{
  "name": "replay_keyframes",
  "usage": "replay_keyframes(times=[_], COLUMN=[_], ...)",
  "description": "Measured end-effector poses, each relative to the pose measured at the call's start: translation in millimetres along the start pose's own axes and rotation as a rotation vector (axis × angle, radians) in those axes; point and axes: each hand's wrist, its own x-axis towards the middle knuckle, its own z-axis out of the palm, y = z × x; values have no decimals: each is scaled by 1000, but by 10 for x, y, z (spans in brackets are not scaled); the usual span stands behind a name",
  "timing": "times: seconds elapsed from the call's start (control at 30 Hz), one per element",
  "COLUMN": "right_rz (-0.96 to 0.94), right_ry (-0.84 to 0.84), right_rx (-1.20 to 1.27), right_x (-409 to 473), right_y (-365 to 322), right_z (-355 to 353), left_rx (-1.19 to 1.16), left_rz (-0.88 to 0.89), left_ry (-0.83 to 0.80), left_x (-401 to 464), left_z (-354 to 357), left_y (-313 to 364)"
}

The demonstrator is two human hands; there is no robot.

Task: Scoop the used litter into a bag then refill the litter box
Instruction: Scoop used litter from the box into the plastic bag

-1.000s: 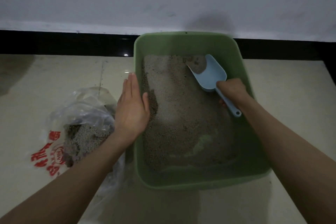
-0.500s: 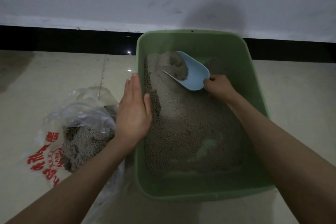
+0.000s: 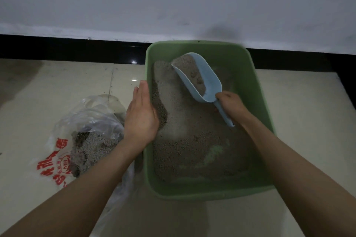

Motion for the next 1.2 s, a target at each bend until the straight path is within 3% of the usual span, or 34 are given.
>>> replay_keyframes(times=[0.23,0.43,0.57,0.77,0.97,1.13,1.2], right_rz=[28,39,17,-44,-90,-89,-85], right_ry=[117,158,152,48,-147,-248,-301], right_rx=[111,147,220,260,147,78,6], right_x=[-464,-893,-1178,-1498,-1838,-2090,-2140], right_y=[86,125,71,-94,-321,-361,-358], right_z=[-171,-251,-213,-6,377,796,920], left_rx=[220,406,366,351,173,-329,-430], left_rz=[-37,35,128,75,-338,-639,-713], left_ry=[-193,-320,-257,-29,193,157,170], left_x=[25,74,-175,-750,-1249,-1345,-1356], left_z=[-166,-374,-514,-731,-957,-963,-939], left_y=[50,24,-82,-666,-1230,-1510,-1525])
